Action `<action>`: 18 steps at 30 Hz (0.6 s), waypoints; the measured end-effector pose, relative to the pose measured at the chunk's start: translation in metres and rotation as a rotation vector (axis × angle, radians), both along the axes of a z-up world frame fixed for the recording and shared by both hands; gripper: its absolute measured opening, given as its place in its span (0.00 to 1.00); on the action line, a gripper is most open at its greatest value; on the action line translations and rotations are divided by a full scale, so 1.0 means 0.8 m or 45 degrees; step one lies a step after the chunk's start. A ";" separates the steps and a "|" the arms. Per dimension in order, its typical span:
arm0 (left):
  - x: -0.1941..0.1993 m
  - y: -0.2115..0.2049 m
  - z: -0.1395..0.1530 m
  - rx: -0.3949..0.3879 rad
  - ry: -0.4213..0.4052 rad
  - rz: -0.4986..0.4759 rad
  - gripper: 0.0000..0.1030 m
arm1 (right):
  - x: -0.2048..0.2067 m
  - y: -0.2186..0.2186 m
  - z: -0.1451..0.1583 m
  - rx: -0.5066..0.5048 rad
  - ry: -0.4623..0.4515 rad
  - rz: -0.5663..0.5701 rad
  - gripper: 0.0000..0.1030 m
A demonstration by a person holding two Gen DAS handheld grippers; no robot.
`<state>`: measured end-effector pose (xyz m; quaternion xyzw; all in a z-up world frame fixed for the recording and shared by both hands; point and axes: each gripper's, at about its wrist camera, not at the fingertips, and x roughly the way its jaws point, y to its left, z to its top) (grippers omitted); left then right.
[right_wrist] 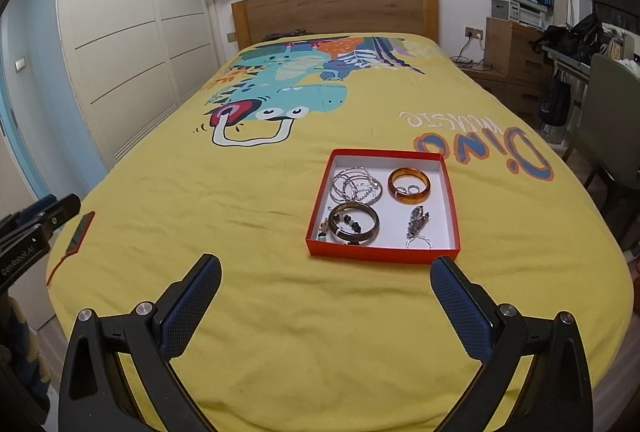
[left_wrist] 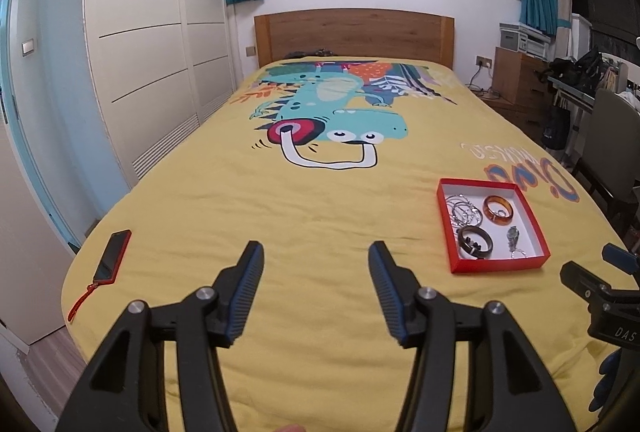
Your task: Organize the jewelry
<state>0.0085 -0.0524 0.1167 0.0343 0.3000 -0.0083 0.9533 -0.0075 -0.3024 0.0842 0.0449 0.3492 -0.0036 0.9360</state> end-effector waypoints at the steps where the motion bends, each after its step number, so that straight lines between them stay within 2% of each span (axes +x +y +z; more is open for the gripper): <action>1: -0.001 0.000 -0.001 0.002 0.000 0.003 0.51 | -0.002 0.001 -0.001 -0.005 -0.003 -0.003 0.99; 18: -0.007 0.006 -0.020 0.001 0.041 0.024 0.55 | -0.015 -0.008 -0.011 -0.022 -0.013 -0.060 0.99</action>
